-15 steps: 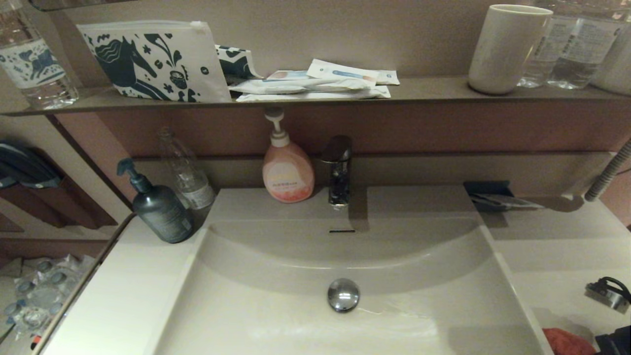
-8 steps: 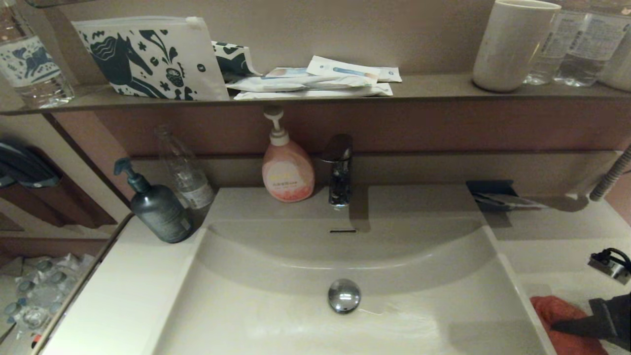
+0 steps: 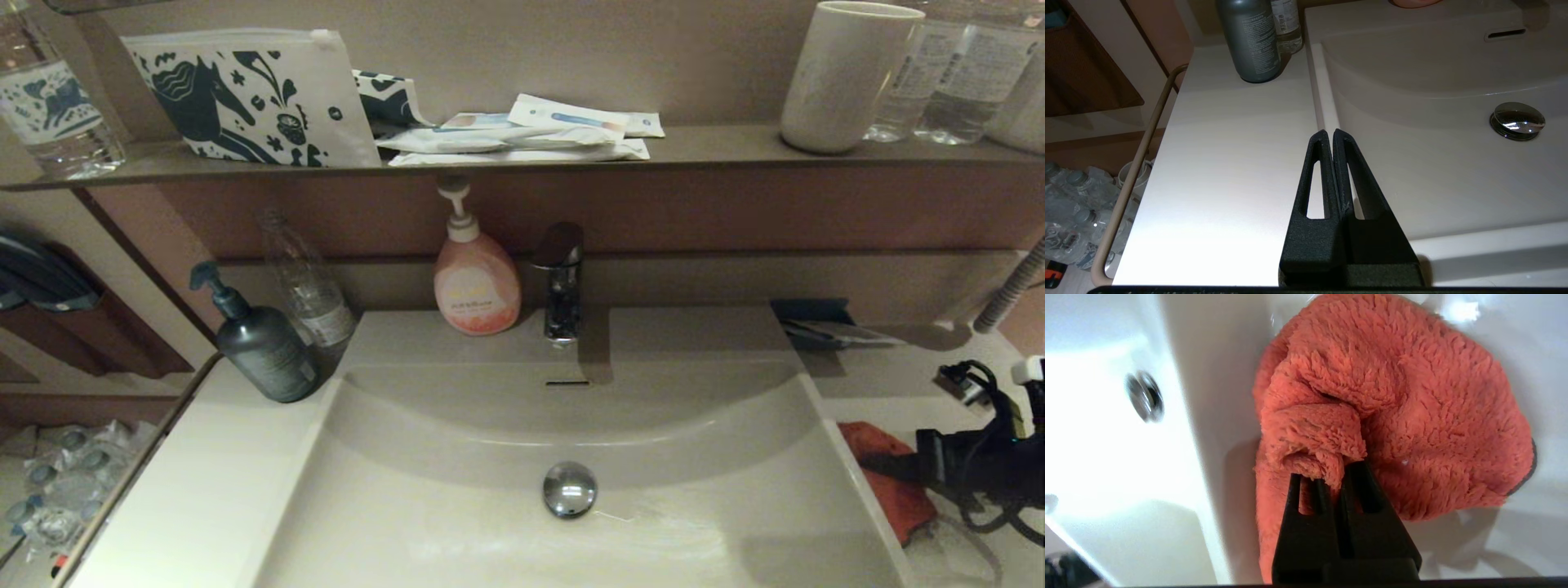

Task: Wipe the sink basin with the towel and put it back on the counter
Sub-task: Wipe the sink

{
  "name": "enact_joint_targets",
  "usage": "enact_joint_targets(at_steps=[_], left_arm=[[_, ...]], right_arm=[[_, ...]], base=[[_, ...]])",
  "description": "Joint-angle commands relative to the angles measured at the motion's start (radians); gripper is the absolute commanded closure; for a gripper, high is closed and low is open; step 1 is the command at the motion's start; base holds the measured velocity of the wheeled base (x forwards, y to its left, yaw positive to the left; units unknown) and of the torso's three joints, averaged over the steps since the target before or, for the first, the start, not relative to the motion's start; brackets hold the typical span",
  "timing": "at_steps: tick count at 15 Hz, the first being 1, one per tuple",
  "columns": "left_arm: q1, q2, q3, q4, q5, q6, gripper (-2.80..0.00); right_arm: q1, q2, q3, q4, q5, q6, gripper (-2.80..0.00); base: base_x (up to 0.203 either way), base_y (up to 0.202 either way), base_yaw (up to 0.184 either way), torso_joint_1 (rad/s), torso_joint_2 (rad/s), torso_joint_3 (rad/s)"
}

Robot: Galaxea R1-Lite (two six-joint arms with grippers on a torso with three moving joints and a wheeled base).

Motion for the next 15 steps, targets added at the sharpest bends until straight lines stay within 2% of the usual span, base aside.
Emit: enact_joint_targets(at_steps=[1,4,10,13,15], left_arm=[[0.000,0.001,0.000,0.000,0.000,0.001,0.00],[0.000,0.001,0.000,0.000,0.000,0.001,0.00],[0.000,0.001,0.000,0.000,0.000,0.001,0.00],[0.000,0.001,0.000,0.000,0.000,0.001,0.00],[0.000,0.001,0.000,0.000,0.000,0.001,0.00]], right_arm=[[0.032,0.032,-0.004,-0.095,-0.001,0.040,0.00],[0.022,0.040,-0.066,-0.137,-0.080,0.071,0.00],[-0.166,0.065,-0.184,-0.134,-0.106,0.058,0.00],[-0.279,0.079,-0.191,-0.112,-0.106,-0.051,0.00],[-0.352,0.074,-0.189,-0.024,-0.106,-0.131,0.00]], base=[[0.000,0.000,0.000,0.000,0.00,0.000],[0.000,0.000,0.000,0.009,0.00,0.001],[0.000,0.000,0.000,0.000,0.00,0.000],[0.000,0.000,0.000,0.000,0.00,0.000],[0.000,0.000,0.000,0.000,0.00,0.000]])
